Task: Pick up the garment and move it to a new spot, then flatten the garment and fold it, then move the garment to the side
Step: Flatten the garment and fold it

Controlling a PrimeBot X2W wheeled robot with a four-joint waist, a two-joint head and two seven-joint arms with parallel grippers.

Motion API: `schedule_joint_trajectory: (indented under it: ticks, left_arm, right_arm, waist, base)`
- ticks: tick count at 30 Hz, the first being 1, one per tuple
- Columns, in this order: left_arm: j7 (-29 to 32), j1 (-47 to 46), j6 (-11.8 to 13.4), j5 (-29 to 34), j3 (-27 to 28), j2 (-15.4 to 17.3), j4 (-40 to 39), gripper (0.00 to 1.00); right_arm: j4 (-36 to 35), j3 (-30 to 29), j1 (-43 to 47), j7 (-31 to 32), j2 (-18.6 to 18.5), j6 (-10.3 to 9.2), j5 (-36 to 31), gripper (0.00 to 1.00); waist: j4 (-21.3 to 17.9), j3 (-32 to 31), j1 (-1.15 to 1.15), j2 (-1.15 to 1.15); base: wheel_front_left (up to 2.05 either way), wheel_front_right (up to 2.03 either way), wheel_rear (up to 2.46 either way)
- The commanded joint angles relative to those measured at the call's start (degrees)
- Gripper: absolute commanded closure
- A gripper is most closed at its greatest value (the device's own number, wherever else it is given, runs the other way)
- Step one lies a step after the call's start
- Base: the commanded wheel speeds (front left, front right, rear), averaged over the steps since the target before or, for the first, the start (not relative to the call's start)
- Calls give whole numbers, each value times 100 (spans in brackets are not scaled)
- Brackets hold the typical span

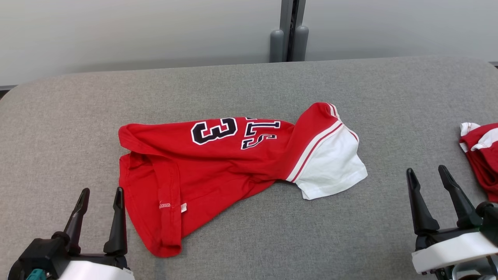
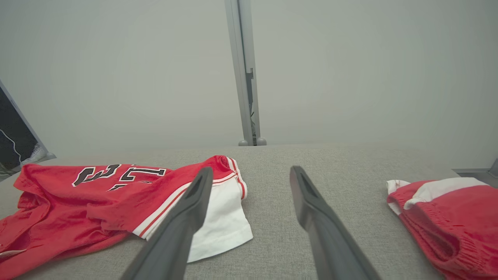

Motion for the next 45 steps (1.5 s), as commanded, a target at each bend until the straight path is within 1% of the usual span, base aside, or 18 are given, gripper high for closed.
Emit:
schedule_joint_trajectory:
  ticks: [1, 14, 18, 20, 23, 27, 30, 37, 45]
  left_arm:
    - [4, 44, 24, 22, -2, 30, -9, 0]
    - [179, -122, 66, 74, -158, 55, -17, 0]
    - [484, -384, 35, 185, -346, 97, -71, 0]
    - [738, -565, 2, 279, -547, 101, -99, 0]
    - [1203, -852, -110, 389, -874, 118, -39, 0]
    - [1762, -1103, -289, 358, -1232, 76, 218, 0]
    - [1994, -1206, -329, 320, -1341, 53, 462, 0]
    - [2172, -1301, -372, 178, -1350, 56, 1044, 0]
    - [2182, -1435, -404, 68, -1292, 37, 1460, 0]
  right_arm:
    - [9, -41, 54, 13, 2, -1, -26, 0]
    - [-63, -47, 96, 27, 48, -1, -7, 0]
    - [-78, -44, 59, 11, 65, -1, 2, 0]
    - [-88, -30, 23, 10, 73, -1, -2, 0]
    - [-84, 25, -53, 33, 78, -1, 7, 0]
    - [-54, 97, -101, -7, 88, -1, 42, 0]
    - [-21, 84, -138, -51, 95, -1, 58, 0]
    - [54, 87, -199, -116, 115, -1, 94, 0]
    - [80, 99, -273, -157, 128, -1, 90, 0]
  waist:
    - [-1, -15, 0, 0]
    - [-4, -4, 0, 0]
    - [8, 77, 0, 0]
    - [7, 134, 0, 0]
    - [-23, 220, 0, 0]
    - [-103, 341, 0, 0]
    - [-155, 423, 0, 0]
    - [-232, 555, 0, 0]
    - [-261, 648, 0, 0]
  base:
    - [0, 0, 0]
    - [0, 0, 0]
    - [0, 0, 0]
    - [0, 0, 0]
    - [0, 0, 0]
    - [0, 0, 0]
    - [0, 0, 0]
    - [0, 0, 0]
    - [0, 0, 0]
